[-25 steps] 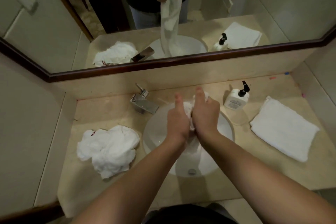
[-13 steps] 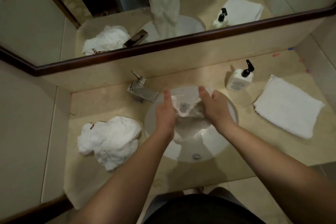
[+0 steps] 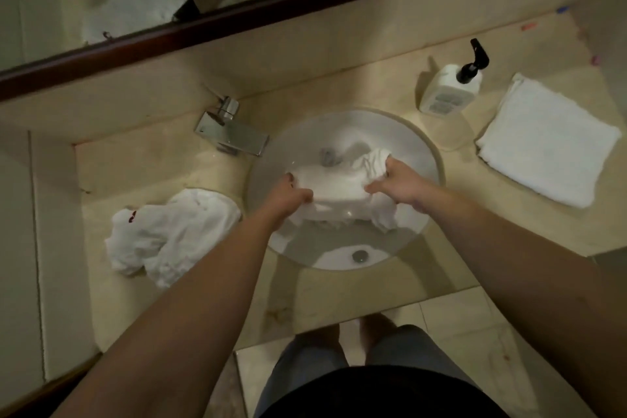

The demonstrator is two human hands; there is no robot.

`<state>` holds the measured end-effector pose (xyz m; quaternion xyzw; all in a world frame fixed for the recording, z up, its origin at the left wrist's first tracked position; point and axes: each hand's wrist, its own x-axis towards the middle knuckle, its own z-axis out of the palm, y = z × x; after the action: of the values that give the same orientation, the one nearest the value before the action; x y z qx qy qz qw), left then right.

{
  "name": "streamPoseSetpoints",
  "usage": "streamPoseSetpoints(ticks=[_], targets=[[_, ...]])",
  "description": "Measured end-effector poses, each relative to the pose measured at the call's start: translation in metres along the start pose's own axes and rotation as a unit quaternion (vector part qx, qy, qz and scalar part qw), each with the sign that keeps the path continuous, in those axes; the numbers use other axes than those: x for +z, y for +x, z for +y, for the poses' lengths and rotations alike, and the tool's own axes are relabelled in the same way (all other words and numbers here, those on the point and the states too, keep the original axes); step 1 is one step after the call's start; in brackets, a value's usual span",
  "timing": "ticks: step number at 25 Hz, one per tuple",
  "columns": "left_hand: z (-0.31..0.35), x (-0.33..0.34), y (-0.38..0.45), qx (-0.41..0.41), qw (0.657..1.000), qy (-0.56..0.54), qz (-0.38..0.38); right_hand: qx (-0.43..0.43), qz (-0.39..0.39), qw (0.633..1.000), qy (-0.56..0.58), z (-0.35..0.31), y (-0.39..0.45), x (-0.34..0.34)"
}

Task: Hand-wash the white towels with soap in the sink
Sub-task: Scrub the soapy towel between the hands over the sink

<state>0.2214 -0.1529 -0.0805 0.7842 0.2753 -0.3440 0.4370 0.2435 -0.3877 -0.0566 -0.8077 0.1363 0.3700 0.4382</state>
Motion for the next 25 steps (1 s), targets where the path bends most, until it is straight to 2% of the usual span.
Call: streamPoseSetpoints(ticks=[3,8,9,10,12,14,17,19,25], targets=[[-0.011,0.006,0.04,-0.009,0.999,-0.034,0.04,0.025,0.026,0.998,0.057,0.015,0.027,0.011],[-0.02,0.024,0.078,-0.067,0.976,-0.197,0.064,0.071,0.108,0.972,0.194,0.031,0.063,0.032],[-0.024,0.028,0.084,-0.072,0.976,-0.193,0.07,0.083,0.126,0.971,0.185,0.035,0.069,0.038],[-0.032,0.032,0.089,-0.069,0.983,-0.158,0.066,0.094,0.144,0.977,0.128,0.04,0.072,0.045],[-0.049,0.041,0.09,-0.057,0.996,-0.067,0.02,0.087,0.155,0.984,0.016,0.049,0.074,0.063],[-0.06,0.049,0.088,-0.049,0.999,0.007,-0.016,0.068,0.168,0.983,-0.039,0.053,0.077,0.081],[-0.066,0.057,0.095,0.045,0.991,0.121,0.032,0.05,0.207,0.969,-0.126,0.057,0.089,0.1],[-0.065,0.063,0.101,0.086,0.983,0.153,0.052,0.074,0.209,0.967,-0.126,0.055,0.096,0.106],[-0.061,0.073,0.108,0.003,1.0,0.029,-0.002,0.072,0.215,0.974,0.01,0.062,0.096,0.105]])
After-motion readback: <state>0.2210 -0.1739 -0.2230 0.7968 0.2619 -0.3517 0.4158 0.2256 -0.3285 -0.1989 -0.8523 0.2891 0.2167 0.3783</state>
